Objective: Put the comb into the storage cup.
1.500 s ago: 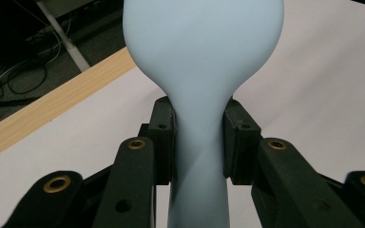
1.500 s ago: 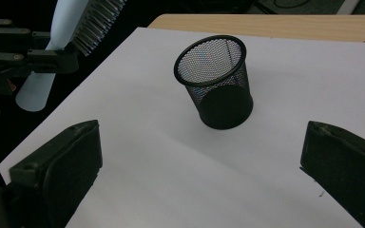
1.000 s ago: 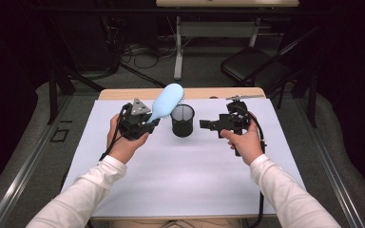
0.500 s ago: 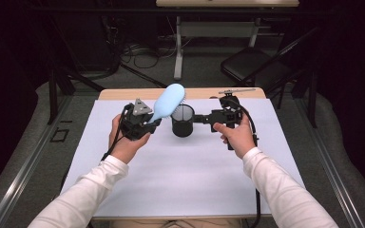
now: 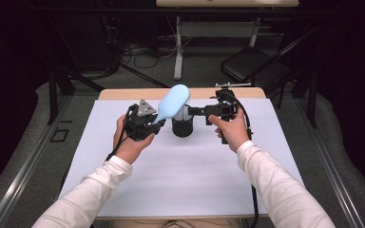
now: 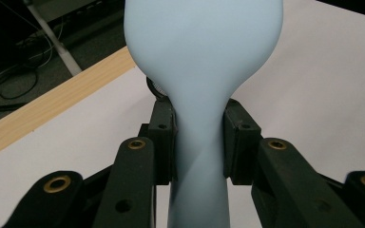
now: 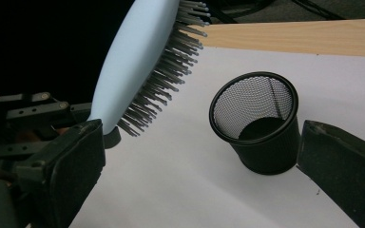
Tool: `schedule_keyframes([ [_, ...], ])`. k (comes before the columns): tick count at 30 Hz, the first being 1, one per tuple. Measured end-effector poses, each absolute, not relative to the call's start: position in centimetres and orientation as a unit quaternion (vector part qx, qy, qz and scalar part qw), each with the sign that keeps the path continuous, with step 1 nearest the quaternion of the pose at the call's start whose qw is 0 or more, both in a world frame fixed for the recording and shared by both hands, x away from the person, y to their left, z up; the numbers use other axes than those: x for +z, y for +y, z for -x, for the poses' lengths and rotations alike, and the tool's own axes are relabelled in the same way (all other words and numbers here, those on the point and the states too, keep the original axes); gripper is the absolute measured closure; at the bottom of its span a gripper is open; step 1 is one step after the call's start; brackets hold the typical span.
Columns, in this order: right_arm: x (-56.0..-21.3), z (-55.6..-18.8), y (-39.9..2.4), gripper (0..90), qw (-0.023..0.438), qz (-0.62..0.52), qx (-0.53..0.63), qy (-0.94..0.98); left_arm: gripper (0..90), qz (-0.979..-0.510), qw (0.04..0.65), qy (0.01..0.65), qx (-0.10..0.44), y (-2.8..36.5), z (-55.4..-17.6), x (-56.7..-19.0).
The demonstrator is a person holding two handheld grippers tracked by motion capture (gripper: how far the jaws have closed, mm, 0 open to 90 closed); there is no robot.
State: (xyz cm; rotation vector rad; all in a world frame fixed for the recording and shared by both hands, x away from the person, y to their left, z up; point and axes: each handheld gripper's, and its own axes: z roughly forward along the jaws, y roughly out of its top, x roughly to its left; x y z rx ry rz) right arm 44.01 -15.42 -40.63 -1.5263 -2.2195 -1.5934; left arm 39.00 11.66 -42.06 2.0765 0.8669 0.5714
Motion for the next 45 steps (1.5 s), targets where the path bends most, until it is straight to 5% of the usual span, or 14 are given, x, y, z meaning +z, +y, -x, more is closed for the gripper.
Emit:
schedule_keyframes([
  [14, -40.4, -45.0, -15.0, 3.0, 0.047, 0.504, -0.531, -0.680, 69.6, -0.820, 0.402, 0.339, 0.224, 11.2, -39.0, -42.2],
  [45, -40.1, -45.9, -13.2, 14.1, 0.042, 0.502, -0.531, -0.681, 69.5, -0.825, 0.404, 0.327, 0.221, 10.0, -38.6, -42.7],
])
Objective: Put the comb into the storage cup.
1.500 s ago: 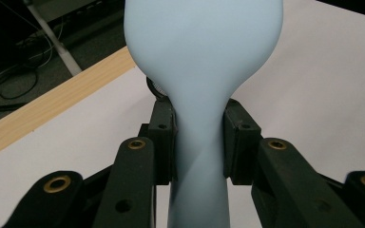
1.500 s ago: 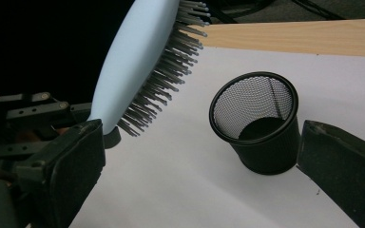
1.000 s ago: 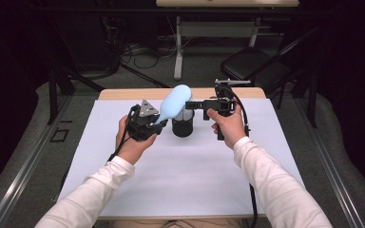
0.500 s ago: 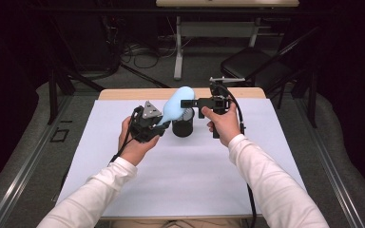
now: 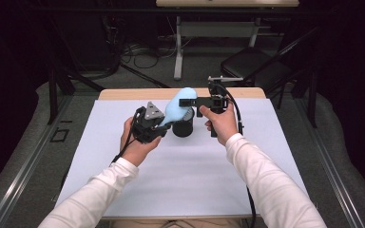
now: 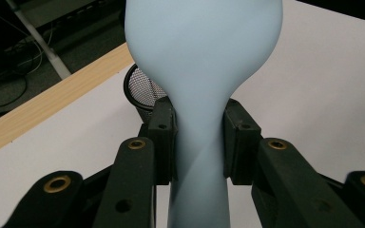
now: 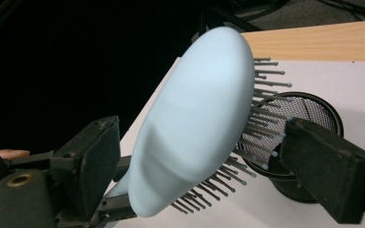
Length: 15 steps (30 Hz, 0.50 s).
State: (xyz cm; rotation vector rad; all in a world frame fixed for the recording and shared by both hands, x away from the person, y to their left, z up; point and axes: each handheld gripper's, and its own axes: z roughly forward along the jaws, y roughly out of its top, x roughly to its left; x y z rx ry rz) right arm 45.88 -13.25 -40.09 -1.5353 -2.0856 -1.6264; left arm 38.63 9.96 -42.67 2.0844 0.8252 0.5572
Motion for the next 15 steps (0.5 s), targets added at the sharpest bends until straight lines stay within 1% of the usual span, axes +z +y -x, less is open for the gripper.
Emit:
schedule_keyframes([
  [7, -40.16, -46.04, -13.26, 14.9, 0.051, 0.503, -0.535, -0.676, 69.5, -0.826, 0.404, 0.324, 0.222, 9.88, -38.61, -42.69],
  [9, -40.18, -46.09, -13.27, 16.0, 0.049, 0.508, -0.534, -0.674, 69.5, -0.826, 0.404, 0.323, 0.221, 9.83, -38.59, -42.71],
  [13, -40.26, -46.28, -13.40, 18.8, 0.063, 0.513, -0.541, -0.663, 69.5, -0.826, 0.404, 0.324, 0.222, 9.78, -38.52, -42.71],
  [15, -40.27, -46.32, -13.41, 18.8, 0.065, 0.514, -0.541, -0.662, 69.6, -0.827, 0.404, 0.323, 0.222, 9.77, -38.50, -42.71],
])
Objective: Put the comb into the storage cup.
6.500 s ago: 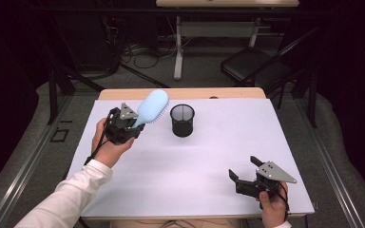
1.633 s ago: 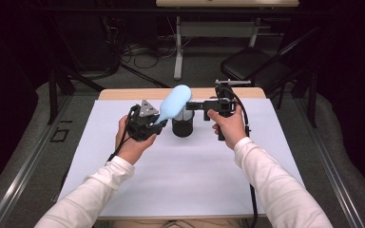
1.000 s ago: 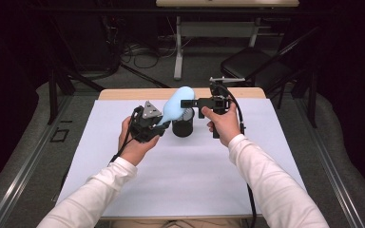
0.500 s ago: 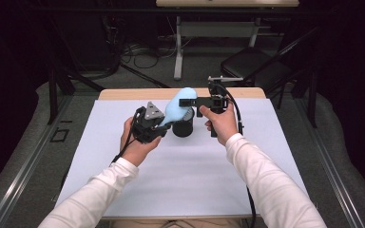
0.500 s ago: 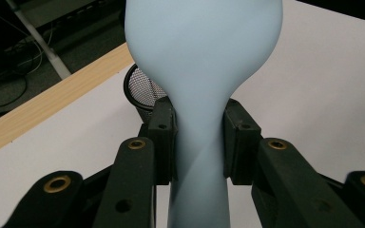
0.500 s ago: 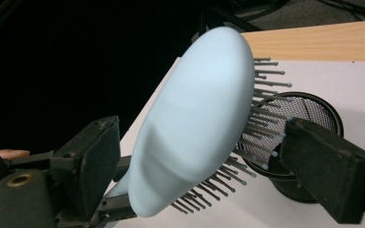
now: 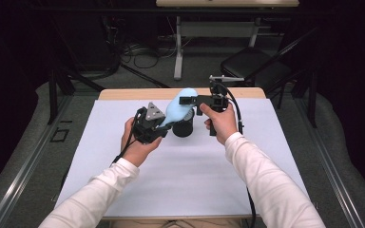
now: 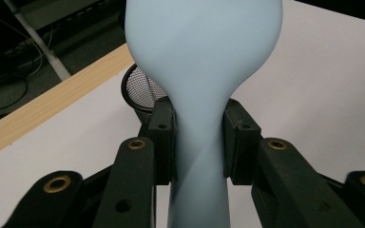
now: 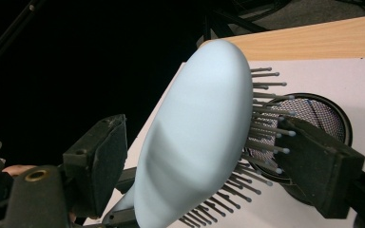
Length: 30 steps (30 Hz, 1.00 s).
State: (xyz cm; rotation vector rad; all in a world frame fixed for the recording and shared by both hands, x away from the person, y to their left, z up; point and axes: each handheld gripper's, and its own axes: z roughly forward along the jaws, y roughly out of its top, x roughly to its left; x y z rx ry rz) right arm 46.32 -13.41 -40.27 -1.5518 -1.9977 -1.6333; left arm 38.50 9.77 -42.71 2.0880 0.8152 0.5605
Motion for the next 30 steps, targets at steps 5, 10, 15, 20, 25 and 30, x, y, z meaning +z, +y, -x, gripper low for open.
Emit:
schedule_keyframes([
  [5, -40.45, -46.48, -13.23, 20.0, 0.077, 0.517, -0.541, -0.659, 69.6, -0.827, 0.405, 0.321, 0.223, 9.69, -38.47, -42.73],
  [10, -40.51, -46.51, -12.97, 21.8, 0.075, 0.516, -0.541, -0.660, 69.5, -0.828, 0.403, 0.318, 0.223, 9.61, -38.45, -42.77],
  [15, -40.49, -46.52, -12.90, 23.6, 0.071, 0.517, -0.541, -0.660, 69.5, -0.828, 0.405, 0.318, 0.222, 9.53, -38.43, -42.83],
  [20, -40.54, -46.55, -12.96, 25.4, 0.071, 0.517, -0.541, -0.659, 69.6, -0.827, 0.406, 0.320, 0.221, 9.48, -38.40, -42.92],
  [25, -40.57, -46.61, -13.00, 25.4, 0.075, 0.519, -0.541, -0.658, 69.6, -0.827, 0.407, 0.321, 0.221, 9.45, -38.42, -43.03],
  [30, -40.62, -46.65, -12.98, 25.6, 0.078, 0.519, -0.542, -0.656, 69.6, -0.828, 0.405, 0.320, 0.219, 9.47, -38.44, -43.11],
])
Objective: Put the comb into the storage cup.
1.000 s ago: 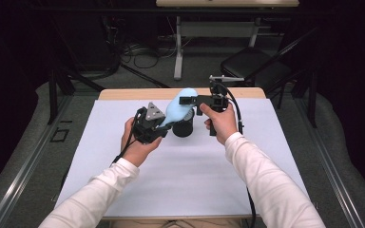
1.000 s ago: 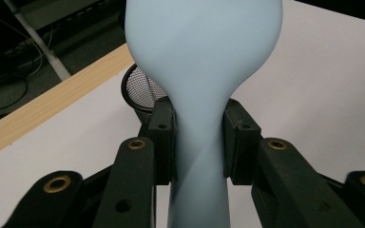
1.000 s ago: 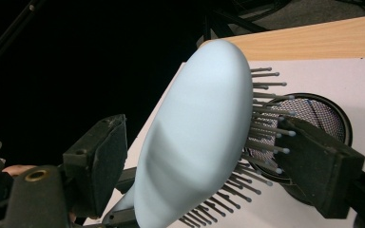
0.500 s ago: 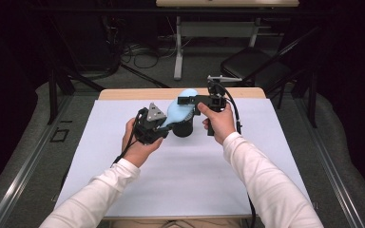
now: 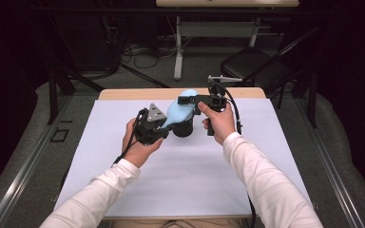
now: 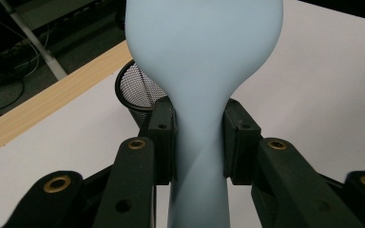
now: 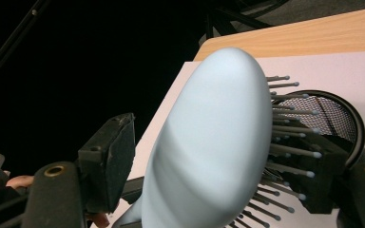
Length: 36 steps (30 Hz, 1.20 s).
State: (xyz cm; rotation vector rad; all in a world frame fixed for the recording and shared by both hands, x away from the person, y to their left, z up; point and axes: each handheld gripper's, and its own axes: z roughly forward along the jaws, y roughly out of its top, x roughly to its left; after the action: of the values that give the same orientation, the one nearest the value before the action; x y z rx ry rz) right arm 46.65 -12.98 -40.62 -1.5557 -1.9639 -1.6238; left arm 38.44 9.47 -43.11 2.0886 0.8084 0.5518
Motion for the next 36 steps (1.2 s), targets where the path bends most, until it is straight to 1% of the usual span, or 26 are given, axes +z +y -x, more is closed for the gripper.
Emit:
schedule_keyframes([
  [8, -40.7, -46.7, -13.0, 27.0, 0.083, 0.525, -0.545, -0.648, 69.6, -0.828, 0.404, 0.319, 0.221, 9.5, -38.4, -43.3],
  [14, -40.8, -46.7, -13.0, 33.2, 0.084, 0.533, -0.548, -0.639, 69.7, -0.828, 0.403, 0.320, 0.222, 9.7, -38.4, -43.4],
  [22, -41.1, -46.7, -13.0, 35.4, 0.088, 0.542, -0.545, -0.634, 69.8, -0.830, 0.400, 0.320, 0.220, 9.7, -38.5, -43.6],
  [25, -41.3, -46.7, -13.2, 40.3, 0.096, 0.546, -0.547, -0.627, 69.8, -0.831, 0.398, 0.321, 0.219, 9.8, -38.4, -43.7],
  [36, -41.7, -46.9, -13.6, 44.6, 0.130, 0.564, -0.555, -0.598, 69.8, -0.830, 0.400, 0.321, 0.218, 9.8, -38.5, -43.9],
])
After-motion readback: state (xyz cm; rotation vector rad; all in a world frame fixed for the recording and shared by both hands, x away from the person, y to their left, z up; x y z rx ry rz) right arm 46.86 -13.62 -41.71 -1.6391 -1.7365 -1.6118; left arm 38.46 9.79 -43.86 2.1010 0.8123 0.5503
